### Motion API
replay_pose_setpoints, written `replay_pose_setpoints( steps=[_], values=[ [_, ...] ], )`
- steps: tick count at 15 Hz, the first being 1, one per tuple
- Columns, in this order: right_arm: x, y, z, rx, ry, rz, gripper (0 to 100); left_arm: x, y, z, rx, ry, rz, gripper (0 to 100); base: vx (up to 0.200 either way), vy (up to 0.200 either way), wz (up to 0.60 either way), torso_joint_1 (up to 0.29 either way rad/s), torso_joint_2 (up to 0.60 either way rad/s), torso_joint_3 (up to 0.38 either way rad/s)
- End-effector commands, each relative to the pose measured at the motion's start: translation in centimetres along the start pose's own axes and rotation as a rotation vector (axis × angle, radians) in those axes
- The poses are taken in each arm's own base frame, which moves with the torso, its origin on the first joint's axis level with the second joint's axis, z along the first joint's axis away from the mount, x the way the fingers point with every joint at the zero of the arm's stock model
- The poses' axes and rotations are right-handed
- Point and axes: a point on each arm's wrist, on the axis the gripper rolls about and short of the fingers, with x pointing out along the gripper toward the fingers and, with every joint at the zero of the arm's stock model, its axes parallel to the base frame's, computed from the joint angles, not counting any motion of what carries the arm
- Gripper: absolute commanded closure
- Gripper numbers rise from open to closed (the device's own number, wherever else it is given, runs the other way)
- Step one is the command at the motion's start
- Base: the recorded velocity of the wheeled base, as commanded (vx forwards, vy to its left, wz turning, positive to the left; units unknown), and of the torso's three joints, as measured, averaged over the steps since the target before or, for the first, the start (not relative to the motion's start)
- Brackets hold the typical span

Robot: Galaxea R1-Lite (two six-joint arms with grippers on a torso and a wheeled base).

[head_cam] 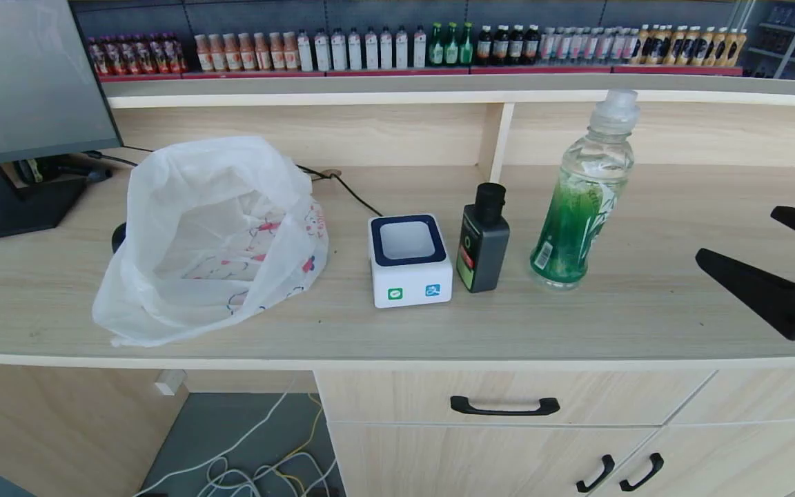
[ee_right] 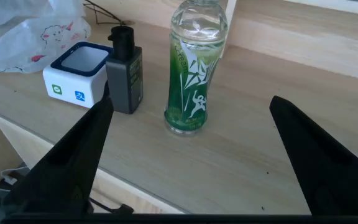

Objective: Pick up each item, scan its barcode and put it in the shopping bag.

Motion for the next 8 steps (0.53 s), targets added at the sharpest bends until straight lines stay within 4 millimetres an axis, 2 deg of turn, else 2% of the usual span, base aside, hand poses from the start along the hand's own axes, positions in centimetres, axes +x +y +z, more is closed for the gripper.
replay_pose_setpoints(
  steps=[1,5,8],
  values=[
    [4.2,0.8,-2.0,0.005,0.062,0.065,0,0.0,0.0,0.0,0.000,-0.001,0.000,0,0.000,0.000,0.00,0.000,0.00,0.000],
    [6.0,1.9,-4.2,0.019,0.152,0.113,0,0.0,0.0,0.0,0.000,-0.001,0.000,0,0.000,0.000,0.00,0.000,0.00,0.000],
    [7.1,3.3,-4.7,0.020,0.142,0.173,0,0.0,0.0,0.0,0.000,-0.002,0.000,0,0.000,0.000,0.00,0.000,0.00,0.000]
  ],
)
